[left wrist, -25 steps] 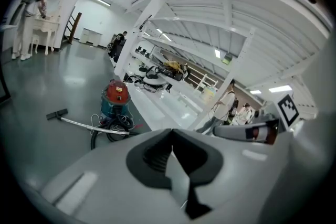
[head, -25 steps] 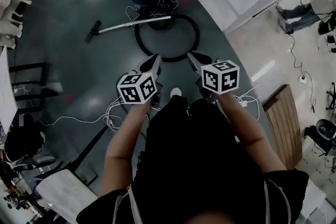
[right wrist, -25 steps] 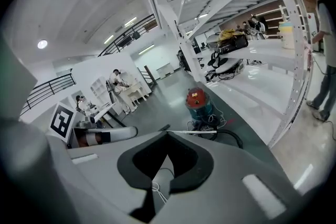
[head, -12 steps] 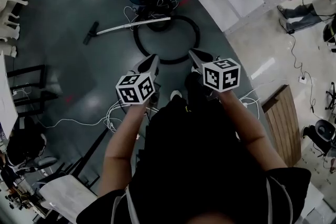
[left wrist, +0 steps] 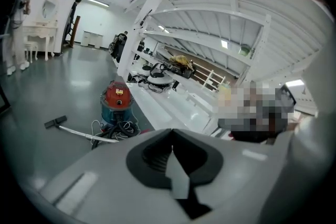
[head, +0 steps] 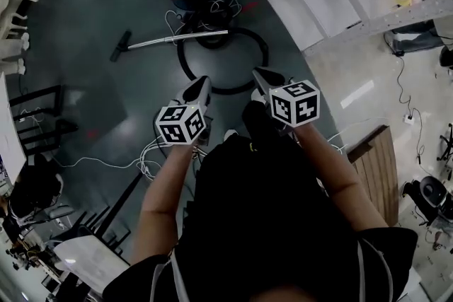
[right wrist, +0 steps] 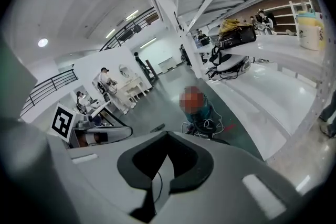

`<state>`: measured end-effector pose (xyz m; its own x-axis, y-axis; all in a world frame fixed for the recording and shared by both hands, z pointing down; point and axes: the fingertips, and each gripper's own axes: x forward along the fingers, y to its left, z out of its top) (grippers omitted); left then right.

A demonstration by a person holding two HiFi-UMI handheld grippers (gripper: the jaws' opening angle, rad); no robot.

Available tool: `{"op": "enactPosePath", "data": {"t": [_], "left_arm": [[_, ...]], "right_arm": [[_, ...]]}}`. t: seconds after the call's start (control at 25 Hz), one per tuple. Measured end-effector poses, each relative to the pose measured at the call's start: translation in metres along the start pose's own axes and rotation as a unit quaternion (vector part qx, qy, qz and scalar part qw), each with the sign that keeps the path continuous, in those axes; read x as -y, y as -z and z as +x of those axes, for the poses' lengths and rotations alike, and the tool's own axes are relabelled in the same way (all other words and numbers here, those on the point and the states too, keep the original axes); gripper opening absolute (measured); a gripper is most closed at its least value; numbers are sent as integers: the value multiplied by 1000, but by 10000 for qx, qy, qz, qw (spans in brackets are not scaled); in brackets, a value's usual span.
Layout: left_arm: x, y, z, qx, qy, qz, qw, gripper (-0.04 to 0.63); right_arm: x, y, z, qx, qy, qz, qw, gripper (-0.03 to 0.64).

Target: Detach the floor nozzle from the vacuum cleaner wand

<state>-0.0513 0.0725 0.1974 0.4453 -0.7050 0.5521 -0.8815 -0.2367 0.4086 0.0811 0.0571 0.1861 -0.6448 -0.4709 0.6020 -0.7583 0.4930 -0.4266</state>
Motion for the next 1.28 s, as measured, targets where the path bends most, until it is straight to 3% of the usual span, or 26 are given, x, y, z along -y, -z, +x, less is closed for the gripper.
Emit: {"op": "enactPosePath", "data": {"t": [0.12, 0.36, 0.56, 0.84, 1.16, 1.28], "left_arm": [[-1, -10, 29, -13, -145, -126, 9998, 8], [5, -19, 81, -98, -135, 253, 9995, 8], [-2, -10, 119, -247, -103, 197, 9994, 8], [-32, 17, 157, -644, 210, 286, 9973, 8], [-83, 29, 185, -1155, 632, 905, 9872, 8], [-103, 26, 185, -1248, 903, 987, 9831, 8]], "right_arm": [[29, -9, 8, -145, -73, -90, 9998, -2], [71, -14, 30, -498, -199, -352, 9979, -2], [96, -10, 57, -641, -192, -291, 9973, -2], [123, 0, 106, -800, 51, -379, 9961, -2], [123, 18, 175, -679, 341, 27, 9971, -2], [113, 25, 199, -771, 661, -53, 9948, -2]]}}
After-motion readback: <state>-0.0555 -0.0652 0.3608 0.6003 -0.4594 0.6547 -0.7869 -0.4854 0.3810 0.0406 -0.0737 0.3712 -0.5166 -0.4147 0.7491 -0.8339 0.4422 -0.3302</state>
